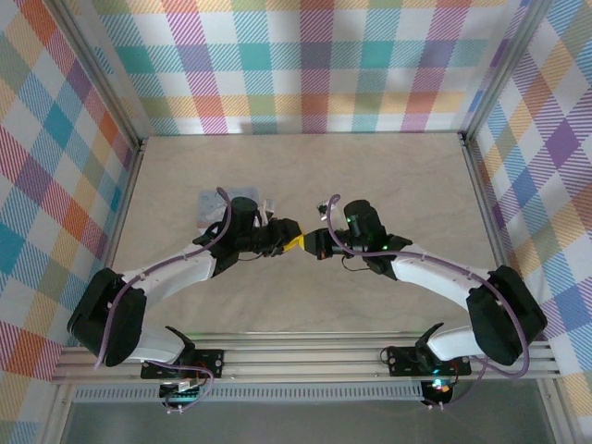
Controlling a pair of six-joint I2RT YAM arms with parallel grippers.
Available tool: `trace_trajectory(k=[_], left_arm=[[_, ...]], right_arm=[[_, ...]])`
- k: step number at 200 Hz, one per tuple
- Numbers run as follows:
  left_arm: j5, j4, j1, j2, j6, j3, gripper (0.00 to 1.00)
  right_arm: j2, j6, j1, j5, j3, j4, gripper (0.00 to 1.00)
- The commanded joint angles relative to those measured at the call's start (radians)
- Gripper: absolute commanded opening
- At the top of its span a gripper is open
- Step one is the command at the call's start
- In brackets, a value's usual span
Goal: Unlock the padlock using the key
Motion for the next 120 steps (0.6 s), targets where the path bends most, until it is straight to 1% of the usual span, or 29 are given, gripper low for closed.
trace_trajectory(k=[1,43,51,109,120], left_arm=[[0.024,0.047,-0.015,0.005,-0.019,-0.017,0.25],[-0.02,0.016,-0.015,-0.035,0.02,-0.029,0.04],[-0.033,-0.001,-0.015,-0.042,0.036,-0.025,0.0],[-0.076,-0.059,-0.015,-0.076,0.159,0.019,0.0],[-0.081,-0.055,-0.015,-0.081,0.178,0.022,0.0]], right_arm=[[0.013,0.027,-0.002,-0.018,-0.023,0.063,0.0],[0.038,0.049,-0.002,-0.011,-0.004,0.052,0.0],[0.037,0.053,-0.002,-0.007,-0.003,0.051,0.03],[-0.007,0.062,0.0,0.027,-0.029,0.035,0.2],[-0.027,0.057,-0.001,0.042,-0.033,0.017,0.27]])
